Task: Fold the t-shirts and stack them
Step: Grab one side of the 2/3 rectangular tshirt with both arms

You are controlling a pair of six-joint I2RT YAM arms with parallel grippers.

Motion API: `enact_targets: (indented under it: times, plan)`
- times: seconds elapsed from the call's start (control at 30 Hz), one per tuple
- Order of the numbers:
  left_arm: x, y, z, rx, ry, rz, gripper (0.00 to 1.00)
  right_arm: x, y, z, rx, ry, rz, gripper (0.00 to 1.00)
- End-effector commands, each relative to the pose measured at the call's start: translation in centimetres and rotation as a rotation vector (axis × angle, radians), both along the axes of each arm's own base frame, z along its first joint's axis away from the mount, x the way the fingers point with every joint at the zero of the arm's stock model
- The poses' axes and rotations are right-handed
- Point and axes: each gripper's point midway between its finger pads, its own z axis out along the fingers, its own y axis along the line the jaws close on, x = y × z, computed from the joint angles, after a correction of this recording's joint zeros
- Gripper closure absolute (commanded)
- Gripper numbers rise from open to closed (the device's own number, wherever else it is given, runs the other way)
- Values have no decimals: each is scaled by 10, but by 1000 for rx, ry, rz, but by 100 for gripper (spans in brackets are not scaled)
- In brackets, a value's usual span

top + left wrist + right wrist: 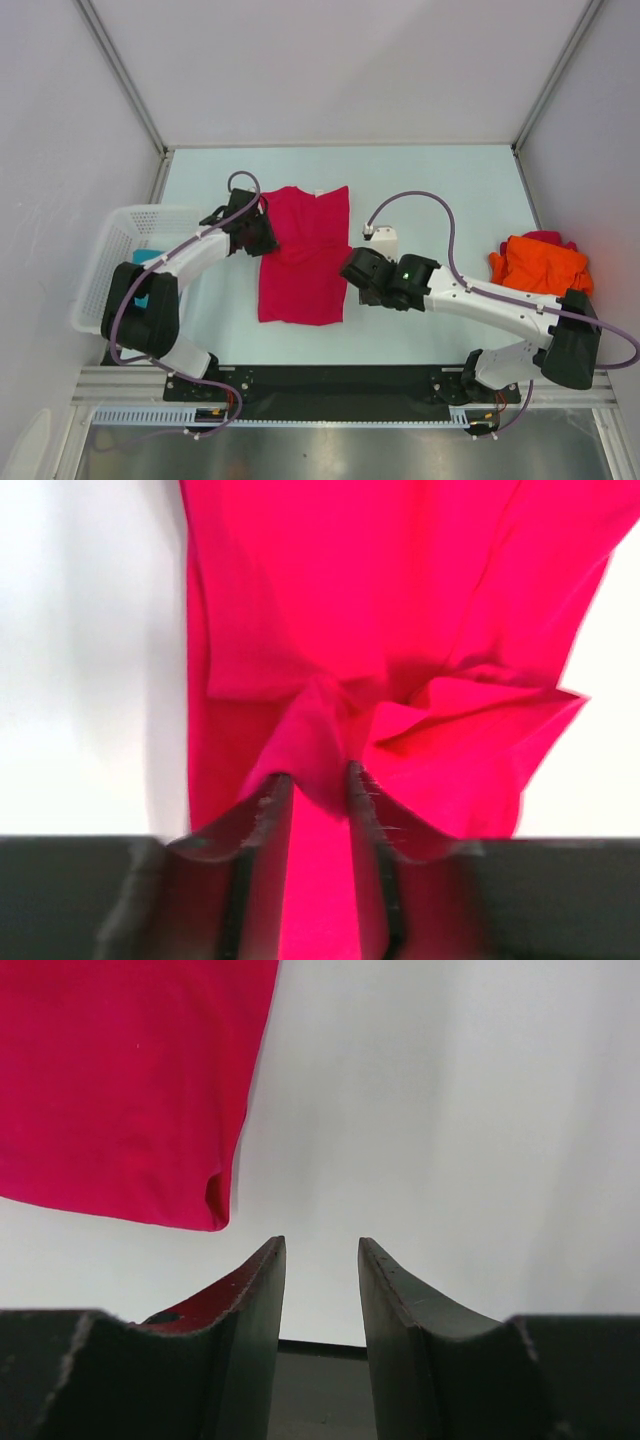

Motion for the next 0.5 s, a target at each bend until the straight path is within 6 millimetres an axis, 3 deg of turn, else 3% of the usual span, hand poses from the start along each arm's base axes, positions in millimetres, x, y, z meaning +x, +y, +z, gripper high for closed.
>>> enact_targets:
  times: [0.0, 0.03, 0.13, 0.47]
  plan:
    - [17, -3, 14, 4, -31, 2, 60, 7, 5, 14, 23, -38, -23, 60]
    - [18, -3, 14, 5, -33, 3, 48, 6, 4, 13, 17, -36, -19, 59]
    - [20, -1, 10, 8, -20, 8, 35, 6, 0, 13, 9, -39, -28, 59]
    - [23, 5, 9, 14, -13, 28, 31, 5, -4, 9, -5, -35, -32, 59]
